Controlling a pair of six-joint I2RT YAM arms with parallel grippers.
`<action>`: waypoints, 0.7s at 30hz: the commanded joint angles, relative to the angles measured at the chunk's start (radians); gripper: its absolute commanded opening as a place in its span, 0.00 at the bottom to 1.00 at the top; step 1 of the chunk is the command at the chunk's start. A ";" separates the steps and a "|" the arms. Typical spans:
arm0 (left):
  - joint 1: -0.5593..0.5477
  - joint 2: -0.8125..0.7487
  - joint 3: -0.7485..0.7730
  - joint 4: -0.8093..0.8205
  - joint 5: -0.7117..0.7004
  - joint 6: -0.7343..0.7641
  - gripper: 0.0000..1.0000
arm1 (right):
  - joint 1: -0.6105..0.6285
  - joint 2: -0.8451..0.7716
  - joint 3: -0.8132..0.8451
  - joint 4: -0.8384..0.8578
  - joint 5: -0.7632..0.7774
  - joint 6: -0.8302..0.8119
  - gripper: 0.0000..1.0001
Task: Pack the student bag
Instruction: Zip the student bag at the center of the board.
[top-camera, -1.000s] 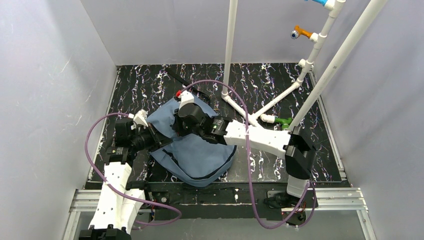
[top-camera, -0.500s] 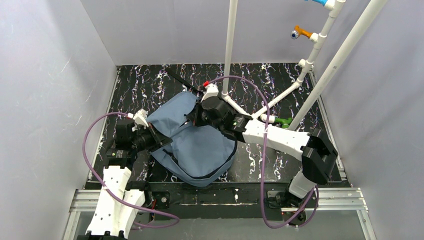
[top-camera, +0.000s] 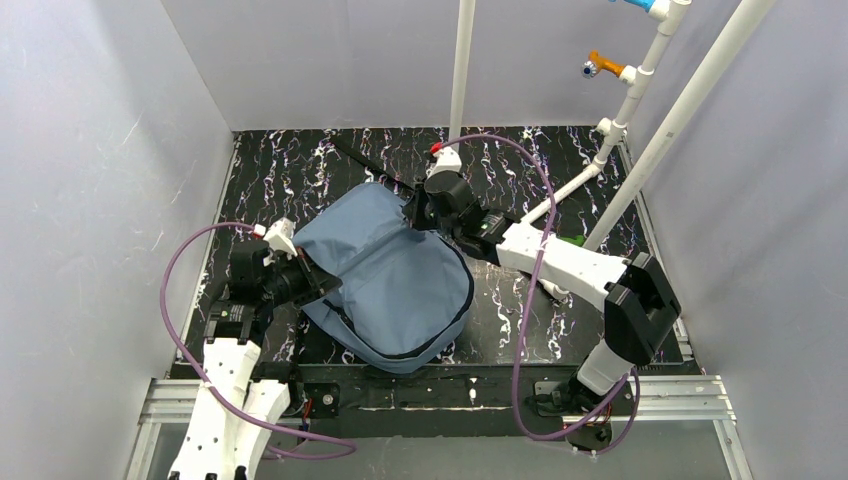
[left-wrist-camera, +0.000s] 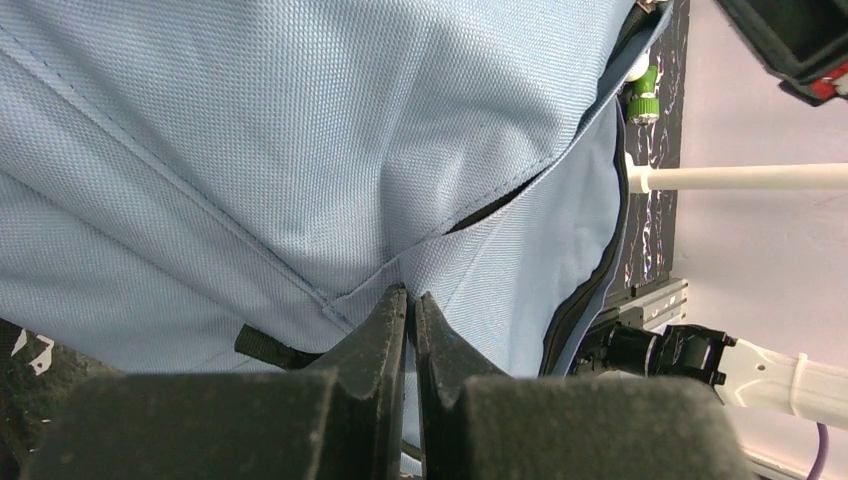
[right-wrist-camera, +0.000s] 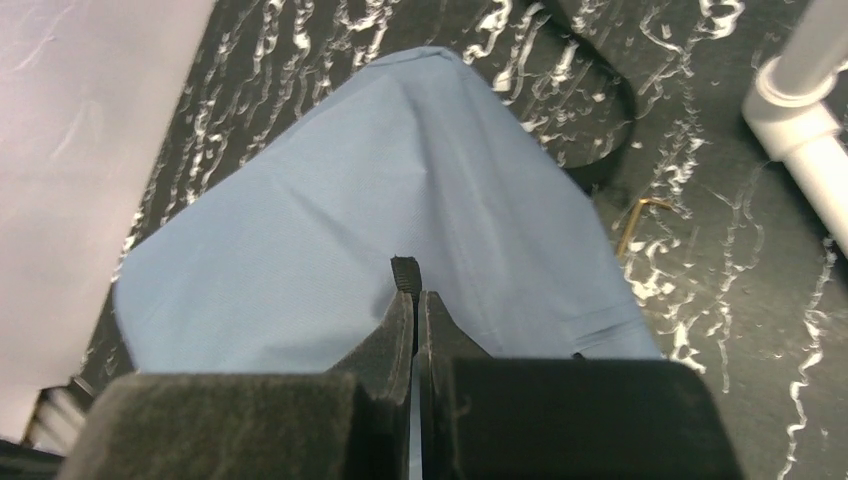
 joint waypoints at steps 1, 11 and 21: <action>0.000 -0.013 0.029 -0.107 -0.009 0.036 0.00 | -0.091 -0.021 -0.052 0.095 0.267 -0.078 0.01; 0.000 -0.008 0.069 -0.138 -0.041 0.046 0.00 | -0.105 0.045 -0.021 0.069 0.196 -0.360 0.01; -0.001 0.045 0.365 -0.093 -0.045 0.129 0.57 | -0.103 -0.071 0.229 -0.398 -0.077 -0.449 0.86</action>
